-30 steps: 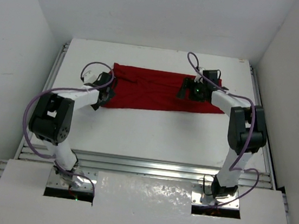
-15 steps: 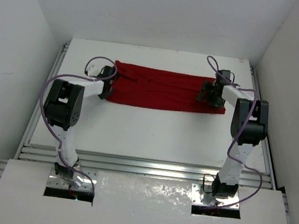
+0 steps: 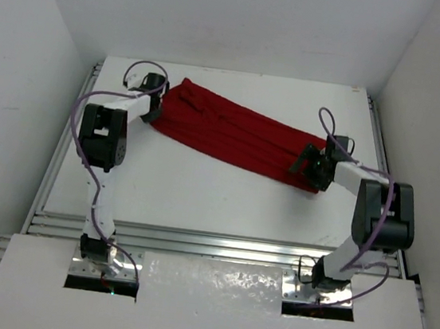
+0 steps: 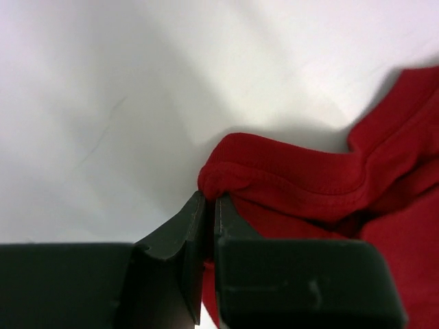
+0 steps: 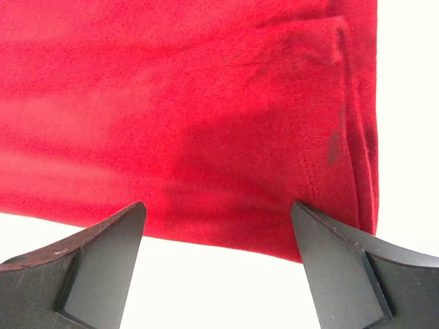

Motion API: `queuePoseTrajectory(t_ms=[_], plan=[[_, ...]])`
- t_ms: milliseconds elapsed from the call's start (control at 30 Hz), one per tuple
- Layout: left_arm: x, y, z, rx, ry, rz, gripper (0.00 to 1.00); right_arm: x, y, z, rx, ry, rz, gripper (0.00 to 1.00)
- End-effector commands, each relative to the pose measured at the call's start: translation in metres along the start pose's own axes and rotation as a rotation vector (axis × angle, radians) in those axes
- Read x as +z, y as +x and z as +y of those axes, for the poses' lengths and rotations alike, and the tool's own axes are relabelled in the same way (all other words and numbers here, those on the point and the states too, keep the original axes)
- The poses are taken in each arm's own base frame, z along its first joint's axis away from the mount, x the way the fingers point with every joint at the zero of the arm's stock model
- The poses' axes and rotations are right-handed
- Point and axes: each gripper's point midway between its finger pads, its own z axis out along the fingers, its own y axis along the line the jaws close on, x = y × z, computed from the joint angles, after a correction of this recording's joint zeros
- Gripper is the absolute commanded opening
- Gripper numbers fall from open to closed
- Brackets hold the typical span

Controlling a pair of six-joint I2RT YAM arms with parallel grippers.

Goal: Fold and stack the t-shirts
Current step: Rotate the tshirt 90 degrees

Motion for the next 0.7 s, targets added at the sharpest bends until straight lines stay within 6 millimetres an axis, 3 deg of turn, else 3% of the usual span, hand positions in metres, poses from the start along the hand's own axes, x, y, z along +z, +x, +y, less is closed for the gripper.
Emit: queuePoseTrajectory(t_ms=[0, 100, 200, 233, 267, 300, 333, 367, 433, 500, 533, 567, 667], plan=[[0.028, -0.02, -0.016, 0.079, 0.017, 0.008, 0.01, -0.012, 0.056, 0.021, 0.094, -0.124, 0.091, 0.91], [0.046, -0.033, -0.057, 0.104, 0.1, 0.006, 0.03, -0.026, 0.086, 0.046, 0.056, -0.163, 0.091, 0.91], [0.053, -0.039, -0.084, 0.117, 0.171, 0.019, 0.04, -0.034, 0.13, 0.065, 0.189, -0.282, 0.137, 0.92], [0.053, -0.039, -0.092, 0.122, 0.2, 0.026, 0.04, -0.043, 0.126, 0.081, 0.224, -0.365, 0.097, 0.91], [0.05, -0.038, -0.109, 0.116, 0.282, 0.041, 0.1, -0.047, 0.16, 0.085, 0.278, -0.374, 0.158, 0.91], [0.048, -0.039, -0.121, 0.117, 0.34, 0.042, 0.15, -0.05, 0.167, 0.093, 0.278, -0.395, 0.153, 0.91], [0.046, -0.043, -0.14, 0.118, 0.424, 0.017, 0.27, -0.053, 0.169, 0.099, 0.284, -0.384, 0.135, 0.91], [0.04, -0.04, -0.154, 0.12, 0.498, 0.032, 0.33, -0.062, 0.181, 0.117, 0.23, -0.41, 0.152, 0.92], [0.035, -0.046, -0.177, 0.123, 0.578, 0.004, 0.5, -0.072, 0.183, 0.134, 0.202, -0.453, 0.142, 0.92], [0.024, -0.043, -0.197, 0.138, 0.675, 0.016, 0.59, -0.091, 0.167, 0.161, 0.157, -0.542, 0.1, 0.92], [0.02, -0.045, -0.206, 0.135, 0.72, 0.014, 0.64, -0.093, 0.168, 0.16, 0.129, -0.52, 0.115, 0.92], [0.014, -0.048, -0.213, 0.134, 0.76, 0.006, 0.71, -0.102, 0.142, 0.174, 0.051, -0.525, 0.025, 0.93], [-0.001, -0.067, -0.208, 0.134, 0.729, -0.031, 0.76, -0.104, 0.096, 0.165, -0.083, -0.404, -0.082, 0.97]])
